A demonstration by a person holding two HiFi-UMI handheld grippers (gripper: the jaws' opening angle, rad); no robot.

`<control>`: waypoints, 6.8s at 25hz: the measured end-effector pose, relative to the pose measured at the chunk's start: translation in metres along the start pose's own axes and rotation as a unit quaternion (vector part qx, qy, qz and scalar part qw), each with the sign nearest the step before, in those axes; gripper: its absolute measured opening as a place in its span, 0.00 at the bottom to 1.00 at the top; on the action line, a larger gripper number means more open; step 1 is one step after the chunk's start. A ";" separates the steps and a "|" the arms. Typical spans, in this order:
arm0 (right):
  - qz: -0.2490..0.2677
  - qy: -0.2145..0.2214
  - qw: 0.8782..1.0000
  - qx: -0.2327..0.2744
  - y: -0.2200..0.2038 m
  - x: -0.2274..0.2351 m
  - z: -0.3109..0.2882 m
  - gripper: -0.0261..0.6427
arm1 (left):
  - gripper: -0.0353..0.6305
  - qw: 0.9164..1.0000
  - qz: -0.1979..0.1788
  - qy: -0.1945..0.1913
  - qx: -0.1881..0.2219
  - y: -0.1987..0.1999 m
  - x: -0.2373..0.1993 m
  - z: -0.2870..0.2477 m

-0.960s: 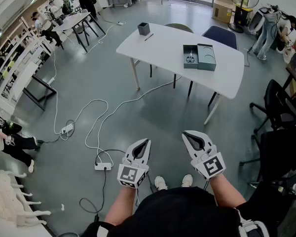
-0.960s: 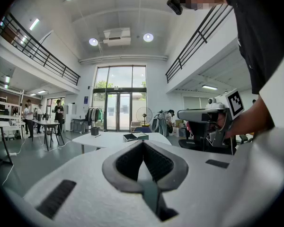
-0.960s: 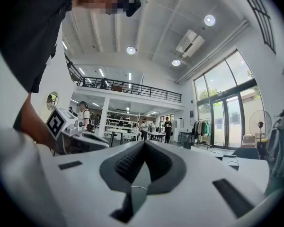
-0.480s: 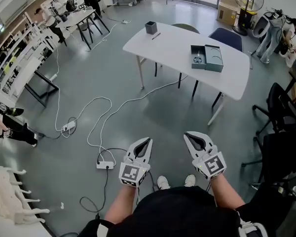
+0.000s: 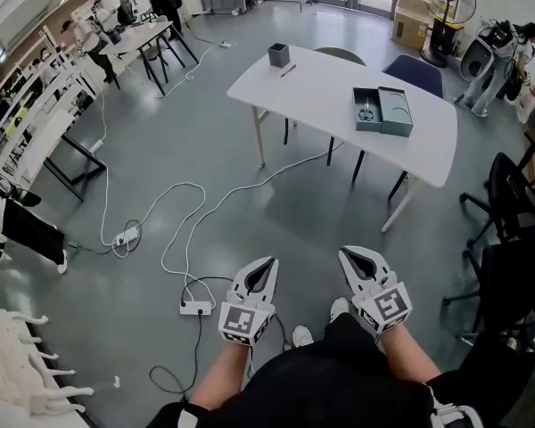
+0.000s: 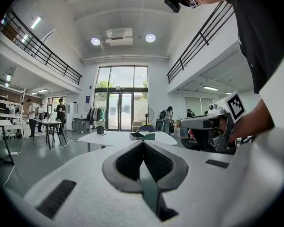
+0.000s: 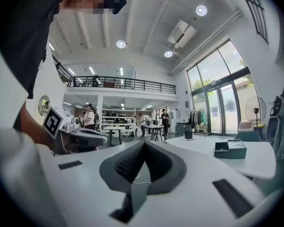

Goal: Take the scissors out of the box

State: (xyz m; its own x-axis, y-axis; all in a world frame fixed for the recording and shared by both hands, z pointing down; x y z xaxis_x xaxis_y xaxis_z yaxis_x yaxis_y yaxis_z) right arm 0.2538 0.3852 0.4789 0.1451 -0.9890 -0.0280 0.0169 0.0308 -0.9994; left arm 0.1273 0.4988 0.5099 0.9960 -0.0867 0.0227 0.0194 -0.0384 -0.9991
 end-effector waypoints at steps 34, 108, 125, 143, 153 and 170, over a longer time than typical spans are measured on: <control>0.008 0.008 1.000 -0.003 -0.009 0.273 -0.168 0.05 | 0.07 1.000 -0.015 0.006 -0.017 0.019 -0.090 -0.307; -0.077 -0.319 0.943 -0.060 -0.072 0.671 -0.354 0.05 | 0.07 0.962 -0.021 -0.271 -0.042 0.005 -0.245 -0.794; -0.123 -0.364 0.900 -0.207 -0.147 0.667 -0.356 0.08 | 0.07 0.946 0.015 -0.312 -0.086 -0.022 -0.282 -0.835; -0.220 -0.357 0.785 -0.457 -0.265 0.653 -0.363 0.20 | 0.07 0.937 0.030 -0.332 -0.106 -0.033 -0.319 -0.857; -0.242 -0.360 0.739 -0.515 -0.285 0.653 -0.364 0.22 | 0.07 0.941 0.040 -0.323 -0.094 -0.028 -0.340 -0.865; -0.220 -0.347 0.750 -0.519 -0.286 0.651 -0.373 0.17 | 0.07 0.944 0.044 -0.313 -0.100 -0.024 -0.349 -0.859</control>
State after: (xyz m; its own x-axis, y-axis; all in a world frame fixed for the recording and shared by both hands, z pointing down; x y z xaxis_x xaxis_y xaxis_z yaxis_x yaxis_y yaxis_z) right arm -0.0260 -0.3214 0.7390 0.8366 -0.5468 -0.0332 -0.5130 -0.7607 -0.3978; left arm -0.2963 -0.3253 0.5573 0.8513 0.5035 -0.1477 -0.0200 -0.2502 -0.9680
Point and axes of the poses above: the fingertips, and each gripper's own axes: z backward along the fingers, x to its right, y out of its top, the point moved 2 cm from there along z, backward along the fingers, and after that the axes turned 4 degrees about x, right-handed, at the moved point
